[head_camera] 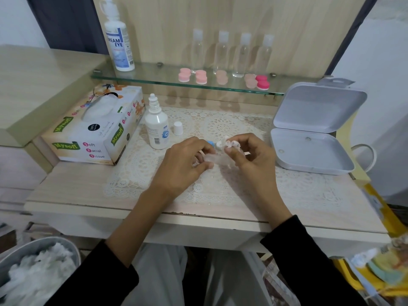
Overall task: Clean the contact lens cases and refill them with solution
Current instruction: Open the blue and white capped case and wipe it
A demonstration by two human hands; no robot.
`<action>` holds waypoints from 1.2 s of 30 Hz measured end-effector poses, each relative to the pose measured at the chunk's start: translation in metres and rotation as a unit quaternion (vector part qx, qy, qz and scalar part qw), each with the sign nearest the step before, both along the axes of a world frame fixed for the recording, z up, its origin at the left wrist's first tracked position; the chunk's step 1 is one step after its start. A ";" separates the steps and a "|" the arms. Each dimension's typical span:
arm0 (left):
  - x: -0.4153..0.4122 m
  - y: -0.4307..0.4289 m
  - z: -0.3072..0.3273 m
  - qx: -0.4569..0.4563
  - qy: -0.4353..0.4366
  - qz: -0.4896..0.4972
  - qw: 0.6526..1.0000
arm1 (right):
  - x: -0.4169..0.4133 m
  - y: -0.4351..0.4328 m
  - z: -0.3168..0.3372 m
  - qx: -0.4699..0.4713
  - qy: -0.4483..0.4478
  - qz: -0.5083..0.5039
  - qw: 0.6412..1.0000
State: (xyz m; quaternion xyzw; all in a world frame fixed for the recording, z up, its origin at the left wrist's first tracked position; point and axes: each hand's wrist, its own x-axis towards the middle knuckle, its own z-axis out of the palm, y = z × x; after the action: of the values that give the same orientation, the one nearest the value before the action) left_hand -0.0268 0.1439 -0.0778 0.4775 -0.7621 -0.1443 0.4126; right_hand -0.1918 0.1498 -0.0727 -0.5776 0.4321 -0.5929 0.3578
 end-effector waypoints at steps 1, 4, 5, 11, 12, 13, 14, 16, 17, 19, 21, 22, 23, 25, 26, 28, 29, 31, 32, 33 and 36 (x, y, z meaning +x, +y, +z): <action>0.000 0.001 0.000 -0.004 -0.002 0.000 1.000 | 0.001 -0.001 -0.002 0.002 0.011 0.002 1.000; 0.001 0.001 0.000 -0.027 -0.018 -0.001 0.999 | 0.001 -0.001 -0.004 0.015 0.025 0.013 0.999; 0.002 0.001 -0.001 -0.038 -0.024 -0.001 0.999 | 0.002 -0.001 -0.004 0.024 0.025 0.023 0.999; 0.003 -0.001 -0.003 -0.066 0.006 -0.003 0.998 | 0.003 0.001 -0.002 0.052 0.012 0.092 0.994; 0.002 -0.001 -0.002 -0.066 0.007 -0.002 0.998 | 0.003 0.001 -0.003 0.055 0.004 0.100 0.994; 0.003 -0.001 -0.003 -0.061 0.009 0.000 0.998 | 0.004 0.002 -0.003 0.057 -0.003 0.107 0.993; 0.003 -0.001 -0.002 -0.051 0.014 0.002 0.999 | 0.004 0.002 -0.003 0.057 -0.007 0.110 0.992; 0.002 -0.002 -0.003 -0.024 0.020 0.008 0.999 | 0.003 0.003 -0.003 0.056 -0.011 0.108 0.992; 0.002 -0.003 -0.004 -0.014 0.018 0.012 1.000 | 0.003 0.003 -0.003 0.053 -0.007 0.106 0.993; 0.001 -0.003 -0.006 0.010 0.015 0.011 1.000 | 0.002 0.001 -0.004 0.052 0.004 0.097 0.994; 0.003 -0.003 -0.006 0.040 0.027 0.004 0.999 | 0.001 -0.001 -0.006 0.047 0.021 0.083 0.995; 0.004 -0.003 -0.006 0.052 0.036 -0.002 0.998 | 0.001 -0.001 -0.007 0.045 0.024 0.078 0.996; 0.004 -0.003 -0.005 0.060 0.044 -0.006 0.997 | 0.001 0.000 -0.005 0.046 0.024 0.074 0.996; 0.005 -0.003 -0.005 0.067 0.062 -0.007 0.996 | 0.001 0.001 -0.004 0.040 0.037 0.060 0.997; 0.005 -0.003 -0.004 0.069 0.073 -0.004 0.995 | 0.002 0.002 -0.002 0.033 0.046 0.050 0.997; 0.004 -0.004 -0.004 0.074 0.086 0.000 0.994 | 0.003 0.004 0.000 0.015 0.051 0.023 0.998; 0.004 -0.003 -0.005 0.077 0.086 0.000 0.993 | 0.003 0.003 0.000 0.003 0.054 0.006 0.999; 0.004 -0.003 -0.005 0.082 0.086 -0.002 0.993 | 0.002 0.003 0.000 -0.021 0.063 -0.004 0.998; 0.004 -0.003 -0.005 0.083 0.088 -0.003 0.993 | 0.003 0.003 -0.001 -0.030 0.072 0.003 0.997; 0.004 -0.003 -0.004 0.085 0.090 -0.004 0.992 | 0.004 0.002 -0.002 -0.039 0.089 0.013 0.995; 0.004 -0.002 0.000 0.089 0.094 -0.009 0.991 | 0.005 0.000 -0.007 -0.090 0.164 0.027 0.982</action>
State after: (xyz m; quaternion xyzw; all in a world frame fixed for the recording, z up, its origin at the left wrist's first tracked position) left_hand -0.0228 0.1421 -0.0778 0.4896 -0.7082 -0.2602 0.4371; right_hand -0.1864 0.1494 -0.0795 -0.7085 0.4141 -0.5164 0.2447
